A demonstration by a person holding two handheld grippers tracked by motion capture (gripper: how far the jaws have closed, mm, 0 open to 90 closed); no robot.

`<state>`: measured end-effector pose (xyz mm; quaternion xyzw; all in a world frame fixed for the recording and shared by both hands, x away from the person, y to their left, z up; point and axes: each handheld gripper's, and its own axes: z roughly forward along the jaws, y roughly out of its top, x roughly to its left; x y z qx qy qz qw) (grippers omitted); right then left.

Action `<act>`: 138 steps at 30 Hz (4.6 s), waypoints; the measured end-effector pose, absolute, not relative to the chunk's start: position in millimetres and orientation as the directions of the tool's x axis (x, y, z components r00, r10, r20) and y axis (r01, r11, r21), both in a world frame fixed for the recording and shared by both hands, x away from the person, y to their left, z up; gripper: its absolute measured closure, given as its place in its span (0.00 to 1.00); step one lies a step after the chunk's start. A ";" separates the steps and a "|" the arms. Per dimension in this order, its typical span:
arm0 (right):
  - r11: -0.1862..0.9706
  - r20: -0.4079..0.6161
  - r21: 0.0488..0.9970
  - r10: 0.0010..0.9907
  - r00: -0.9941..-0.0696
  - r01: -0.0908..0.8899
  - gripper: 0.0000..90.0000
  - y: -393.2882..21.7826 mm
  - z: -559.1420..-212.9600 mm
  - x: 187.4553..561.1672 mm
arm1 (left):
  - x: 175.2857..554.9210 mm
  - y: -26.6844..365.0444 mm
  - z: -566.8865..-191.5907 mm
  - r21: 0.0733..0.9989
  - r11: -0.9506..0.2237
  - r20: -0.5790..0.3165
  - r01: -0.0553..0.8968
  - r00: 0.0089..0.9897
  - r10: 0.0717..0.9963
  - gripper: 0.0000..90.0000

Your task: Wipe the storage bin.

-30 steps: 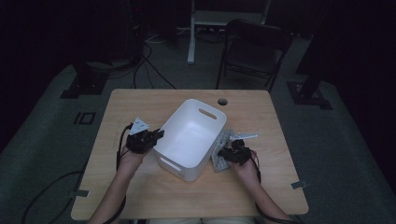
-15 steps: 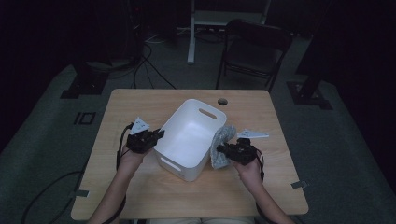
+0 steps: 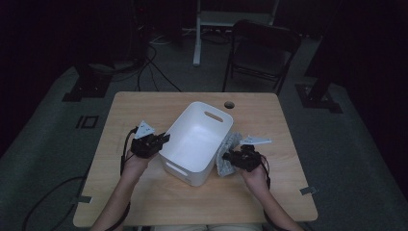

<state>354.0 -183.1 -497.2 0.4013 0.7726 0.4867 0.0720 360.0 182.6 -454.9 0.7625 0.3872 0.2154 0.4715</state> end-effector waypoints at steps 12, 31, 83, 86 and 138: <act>0.243 0.259 0.782 0.711 -0.653 0.574 0.83 -180.8 -512.6 360.8 | 359.9 181.9 -455.5 0.889 -0.245 -0.044 0.388 0.604 0.796 0.91; 0.206 0.300 0.782 0.702 -0.645 0.588 0.83 -186.5 -506.8 356.3 | 359.6 180.4 -455.0 0.887 -0.243 -0.039 0.393 0.587 0.809 0.92; 0.269 0.242 0.765 0.721 -0.649 0.585 0.83 -171.2 -529.5 349.8 | 359.5 178.6 -455.2 0.886 -0.238 -0.045 0.397 0.585 0.810 0.91; 0.264 0.247 0.784 0.698 -0.672 0.563 0.83 -173.0 -520.7 343.9 | 359.4 178.2 -455.1 0.886 -0.239 -0.042 0.397 0.581 0.812 0.91; 0.226 0.292 0.830 0.604 -0.741 0.511 0.83 -184.2 -511.2 337.0 | 359.0 170.3 -455.7 0.889 -0.212 -0.050 0.407 0.545 0.837 0.91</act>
